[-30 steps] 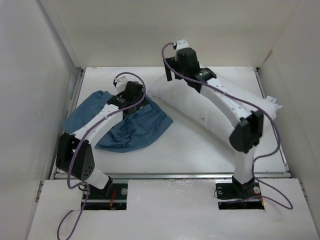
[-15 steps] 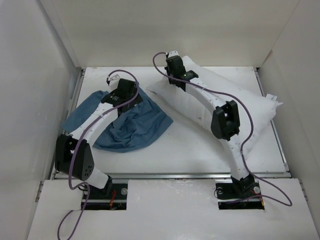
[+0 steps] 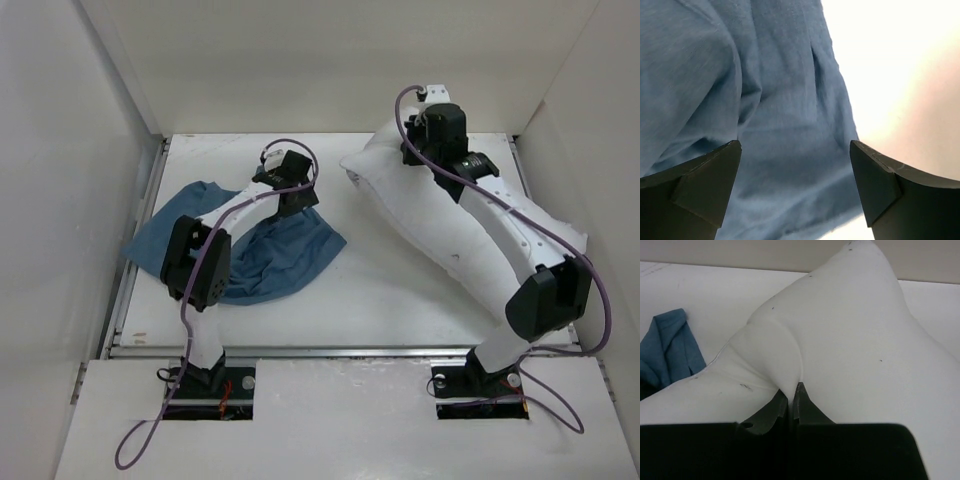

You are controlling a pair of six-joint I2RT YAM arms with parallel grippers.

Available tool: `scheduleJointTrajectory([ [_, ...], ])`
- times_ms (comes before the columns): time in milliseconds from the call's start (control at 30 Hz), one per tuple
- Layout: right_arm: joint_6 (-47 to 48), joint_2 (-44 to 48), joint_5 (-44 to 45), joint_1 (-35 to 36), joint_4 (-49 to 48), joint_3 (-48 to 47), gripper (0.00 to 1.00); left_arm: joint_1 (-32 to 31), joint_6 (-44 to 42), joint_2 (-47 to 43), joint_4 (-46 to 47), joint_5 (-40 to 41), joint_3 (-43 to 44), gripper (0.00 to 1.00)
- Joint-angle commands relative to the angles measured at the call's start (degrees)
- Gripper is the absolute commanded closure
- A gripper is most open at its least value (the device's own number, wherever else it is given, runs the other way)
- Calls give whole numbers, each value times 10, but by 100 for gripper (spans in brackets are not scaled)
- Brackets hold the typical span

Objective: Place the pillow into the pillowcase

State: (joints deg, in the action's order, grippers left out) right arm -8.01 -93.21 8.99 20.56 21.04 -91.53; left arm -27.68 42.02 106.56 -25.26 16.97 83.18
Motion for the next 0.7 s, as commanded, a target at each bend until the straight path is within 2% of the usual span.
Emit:
scheduleJointTrajectory([
  [0,-18,21,-18,9,-41,11,100,17,17,33,-35,15,37,14],
  [133,-18,31,-7,9,-41,23,100,18,17,67,-35,9,67,20],
  [300,-18,26,5,9,-41,23,100,18,17,80,-29,-4,61,25],
  [433,-18,21,5,9,-30,23,100,18,11,109,-29,-9,80,33],
  [600,-18,21,5,9,-30,35,100,1,3,159,-66,13,145,46],
  [667,-18,26,5,9,-25,41,100,1,3,171,-77,18,167,57],
])
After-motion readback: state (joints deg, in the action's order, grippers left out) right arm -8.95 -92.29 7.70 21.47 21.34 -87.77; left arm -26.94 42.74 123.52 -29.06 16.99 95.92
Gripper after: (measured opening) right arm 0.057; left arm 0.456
